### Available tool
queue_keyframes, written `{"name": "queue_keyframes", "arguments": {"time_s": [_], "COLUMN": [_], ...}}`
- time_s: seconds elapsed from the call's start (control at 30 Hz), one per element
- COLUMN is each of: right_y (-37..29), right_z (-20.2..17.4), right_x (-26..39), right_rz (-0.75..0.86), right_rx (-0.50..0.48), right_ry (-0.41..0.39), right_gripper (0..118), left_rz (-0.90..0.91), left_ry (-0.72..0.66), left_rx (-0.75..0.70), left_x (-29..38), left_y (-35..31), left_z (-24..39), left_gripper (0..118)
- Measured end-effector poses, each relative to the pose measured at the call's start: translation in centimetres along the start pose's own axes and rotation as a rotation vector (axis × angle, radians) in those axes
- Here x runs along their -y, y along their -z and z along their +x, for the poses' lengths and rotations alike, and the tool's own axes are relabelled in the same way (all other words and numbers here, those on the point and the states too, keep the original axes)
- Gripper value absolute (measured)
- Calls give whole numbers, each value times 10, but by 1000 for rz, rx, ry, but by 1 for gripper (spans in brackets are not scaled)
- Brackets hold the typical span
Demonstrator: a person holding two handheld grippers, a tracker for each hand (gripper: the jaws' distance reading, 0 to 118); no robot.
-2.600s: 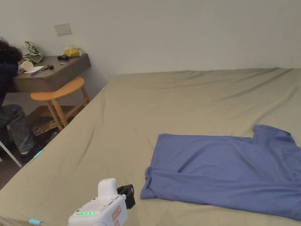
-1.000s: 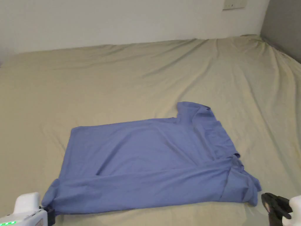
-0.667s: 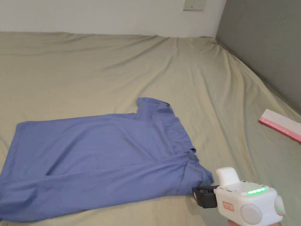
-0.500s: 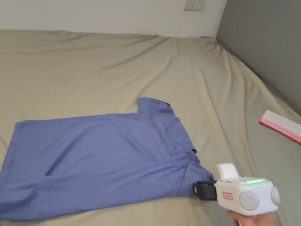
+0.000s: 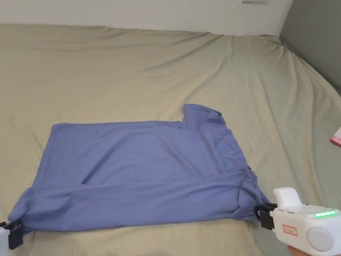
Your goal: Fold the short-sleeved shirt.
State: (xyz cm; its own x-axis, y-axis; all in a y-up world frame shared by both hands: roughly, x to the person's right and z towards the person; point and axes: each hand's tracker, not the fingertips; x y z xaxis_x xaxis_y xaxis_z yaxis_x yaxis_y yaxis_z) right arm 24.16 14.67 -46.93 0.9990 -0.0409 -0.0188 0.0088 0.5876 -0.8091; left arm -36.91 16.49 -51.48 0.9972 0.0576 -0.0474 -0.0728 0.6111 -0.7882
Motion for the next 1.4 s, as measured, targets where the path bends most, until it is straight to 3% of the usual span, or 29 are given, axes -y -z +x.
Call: {"name": "queue_keyframes", "arguments": {"time_s": [0.47,0.57,0.97,1.27,1.4], "right_y": [-76,-92,-149,-96,-89], "right_z": [-3,-9,-1,3,7], "right_x": [3,13,68,117,123], "right_rz": [53,71,64,-56,-23], "right_rx": [-20,-2,-1,0,4], "right_ry": [-26,-68,-69,-2,20], "right_gripper": [2,2,2,2,2], "left_rz": [3,-5,-43,-106,-102], "left_ry": [-4,-18,4,6,-5], "left_rx": [88,108,129,101,95], "left_x": [4,15,65,99,103], "left_y": [-44,-54,-103,-75,-69], "left_z": [-17,-22,-45,-43,-43], "left_gripper": [4,4,4,4,4]}}
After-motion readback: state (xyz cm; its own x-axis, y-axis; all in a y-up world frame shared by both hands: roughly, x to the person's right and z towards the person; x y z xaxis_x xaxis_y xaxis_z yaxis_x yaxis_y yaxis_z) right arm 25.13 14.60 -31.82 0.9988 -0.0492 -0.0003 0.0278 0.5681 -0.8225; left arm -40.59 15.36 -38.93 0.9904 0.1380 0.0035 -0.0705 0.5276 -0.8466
